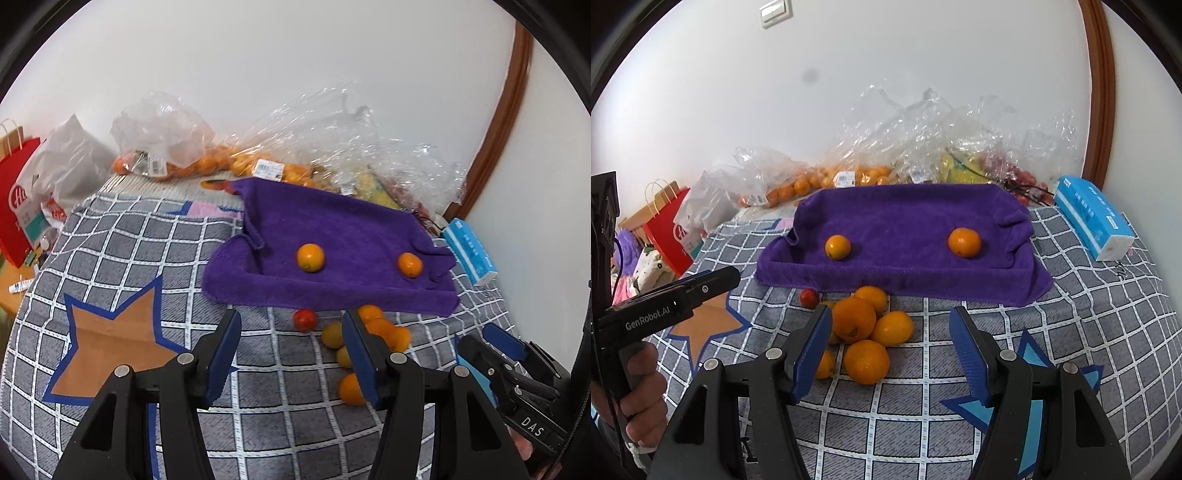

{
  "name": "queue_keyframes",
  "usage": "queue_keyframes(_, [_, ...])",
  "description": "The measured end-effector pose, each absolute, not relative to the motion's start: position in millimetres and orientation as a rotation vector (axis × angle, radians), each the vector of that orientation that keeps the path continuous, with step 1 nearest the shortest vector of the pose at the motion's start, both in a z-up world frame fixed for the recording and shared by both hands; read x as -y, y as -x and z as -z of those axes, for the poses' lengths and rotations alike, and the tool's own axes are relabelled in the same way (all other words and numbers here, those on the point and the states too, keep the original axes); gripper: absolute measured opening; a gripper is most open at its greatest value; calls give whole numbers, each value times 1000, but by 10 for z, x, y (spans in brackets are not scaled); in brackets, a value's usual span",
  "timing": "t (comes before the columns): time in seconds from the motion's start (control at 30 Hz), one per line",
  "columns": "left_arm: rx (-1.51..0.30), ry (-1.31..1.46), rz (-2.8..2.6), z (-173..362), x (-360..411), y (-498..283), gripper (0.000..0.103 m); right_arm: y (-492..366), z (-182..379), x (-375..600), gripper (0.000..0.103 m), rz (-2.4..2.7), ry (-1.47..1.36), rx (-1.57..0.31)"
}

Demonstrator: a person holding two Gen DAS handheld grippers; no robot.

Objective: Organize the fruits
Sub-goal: 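Grasp a large orange with the right gripper while the left gripper approaches the red tomato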

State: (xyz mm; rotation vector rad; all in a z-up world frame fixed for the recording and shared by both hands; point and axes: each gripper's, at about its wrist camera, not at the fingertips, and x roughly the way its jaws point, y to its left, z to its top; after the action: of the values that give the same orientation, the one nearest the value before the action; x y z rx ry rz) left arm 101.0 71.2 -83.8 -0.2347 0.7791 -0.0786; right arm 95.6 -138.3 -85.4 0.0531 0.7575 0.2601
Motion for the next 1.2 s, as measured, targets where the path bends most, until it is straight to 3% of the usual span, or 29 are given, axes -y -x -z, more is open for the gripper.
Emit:
queue_keyframes(0.3, [-805,238,74,989,-789,-1119,54,-997,1056,1345,65,-277,-26,-784])
queue_keyframes(0.63, [-828,240,95,1112,-828,-1203,54,-1058,1285,1291,53,-310,-27,-844])
queue_keyframes(1.07, [-881,243,106,1280,-905,-1178,54,-1153,1667,1065,53,-351,23,-929])
queue_keyframes(1.13, [-889,240,106,1304,-892,-1183,54,-1149,1678,1066,41,-355,27,-922])
queue_keyframes(1.2, [-901,237,111,1335,-856,-1197,54,-1129,1661,1081,40,-354,39,-916])
